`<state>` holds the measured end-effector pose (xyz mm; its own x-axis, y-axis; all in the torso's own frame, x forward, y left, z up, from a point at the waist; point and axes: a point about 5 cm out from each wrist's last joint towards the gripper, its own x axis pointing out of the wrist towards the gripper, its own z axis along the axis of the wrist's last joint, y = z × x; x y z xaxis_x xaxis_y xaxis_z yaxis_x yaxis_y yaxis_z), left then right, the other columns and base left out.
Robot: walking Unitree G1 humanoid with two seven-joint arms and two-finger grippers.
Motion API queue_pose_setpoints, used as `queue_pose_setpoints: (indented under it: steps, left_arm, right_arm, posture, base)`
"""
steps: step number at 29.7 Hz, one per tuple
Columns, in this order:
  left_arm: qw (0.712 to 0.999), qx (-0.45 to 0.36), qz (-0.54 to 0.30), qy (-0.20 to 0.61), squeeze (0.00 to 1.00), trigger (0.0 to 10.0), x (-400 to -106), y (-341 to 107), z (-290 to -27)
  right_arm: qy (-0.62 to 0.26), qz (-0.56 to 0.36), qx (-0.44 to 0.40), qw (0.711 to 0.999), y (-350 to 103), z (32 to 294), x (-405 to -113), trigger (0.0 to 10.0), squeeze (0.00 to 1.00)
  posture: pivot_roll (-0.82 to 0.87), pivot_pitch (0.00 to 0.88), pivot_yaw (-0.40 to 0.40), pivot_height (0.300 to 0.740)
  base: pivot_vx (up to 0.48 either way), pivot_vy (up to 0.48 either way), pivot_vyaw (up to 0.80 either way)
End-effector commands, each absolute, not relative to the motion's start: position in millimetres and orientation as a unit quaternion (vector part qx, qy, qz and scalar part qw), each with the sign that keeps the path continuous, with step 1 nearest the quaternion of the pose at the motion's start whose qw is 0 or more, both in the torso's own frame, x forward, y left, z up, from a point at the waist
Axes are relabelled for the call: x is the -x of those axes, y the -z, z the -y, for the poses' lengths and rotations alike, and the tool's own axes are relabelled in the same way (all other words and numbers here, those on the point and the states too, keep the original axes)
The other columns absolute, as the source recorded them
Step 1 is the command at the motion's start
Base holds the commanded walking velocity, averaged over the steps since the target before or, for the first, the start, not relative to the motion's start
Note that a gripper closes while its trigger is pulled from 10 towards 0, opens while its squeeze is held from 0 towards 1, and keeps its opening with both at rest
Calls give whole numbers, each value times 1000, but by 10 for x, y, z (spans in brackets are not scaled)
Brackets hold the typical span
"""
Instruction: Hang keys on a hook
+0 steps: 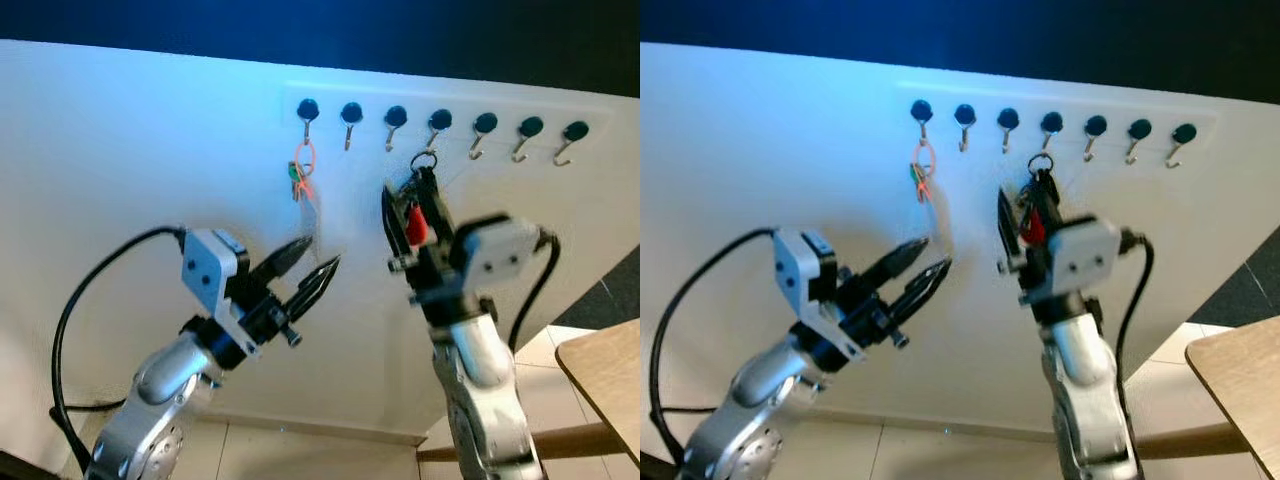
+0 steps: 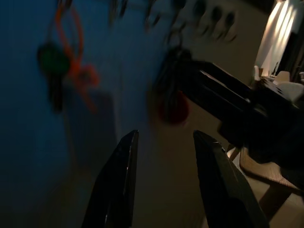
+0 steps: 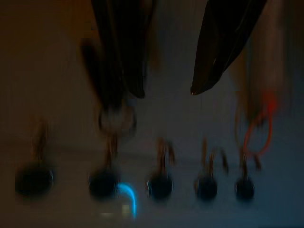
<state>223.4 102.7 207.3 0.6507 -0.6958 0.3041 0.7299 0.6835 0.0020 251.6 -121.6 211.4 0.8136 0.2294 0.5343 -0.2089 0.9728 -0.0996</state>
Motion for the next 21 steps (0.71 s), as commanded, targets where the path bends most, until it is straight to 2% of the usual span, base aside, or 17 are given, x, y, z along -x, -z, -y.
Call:
queue_pose_setpoints:
  steps: [1,9,11,12,13,14,16,19,21]
  left_arm:
    - [914,52,123,383,0,10000,-2238,-1934,-1070]
    - [950,34,65,302,0,10000,-2267,-1485,-1303]
    - [984,16,-21,176,0,10000,-2333,-1000,-1615]
    - [984,16,-21,176,0,10000,-2333,-1000,-1615]
    - [990,2,-59,129,0,10000,-2319,-794,-1740]
    - [991,-10,-111,78,0,10000,-2276,-536,-1879]
    - [973,-29,-229,-6,0,10000,-2094,-10,-2104]
    - [966,-34,-256,-24,0,10000,-2031,106,-2153]
    - [936,-33,-347,-47,0,10000,-1748,459,-2181]
  right_arm:
    - [-106,269,26,957,-1993,1260,-2491,10000,0]
    - [-81,176,44,980,-1465,1422,-2499,10000,0]
    - [-102,33,64,992,-869,1462,-2533,10000,0]
    - [-102,33,64,992,-869,1462,-2533,10000,0]
    - [-114,-30,74,990,-615,1480,-2508,10000,0]
    - [-118,-99,83,985,-326,1520,-2467,10000,0]
    - [-96,-217,66,969,139,1647,-2326,10000,0]
    - [-89,-243,60,964,236,1675,-2280,10000,0]
    - [-18,-365,34,930,595,1839,-1993,10000,0]
  posture:
    - [54,103,-50,740]
    - [51,99,-43,740]
    - [47,95,-43,740]
    - [47,95,-43,740]
    - [47,94,-43,740]
    - [51,90,-44,740]
    - [55,88,-46,740]
    - [55,88,-46,740]
    - [51,76,-41,740]
  base:
    - [0,0,0]
    - [0,0,0]
    - [0,0,0]
    - [0,0,0]
    - [0,0,0]
    - [0,0,0]
    - [0,0,0]
    - [0,0,0]
    - [0,0,0]
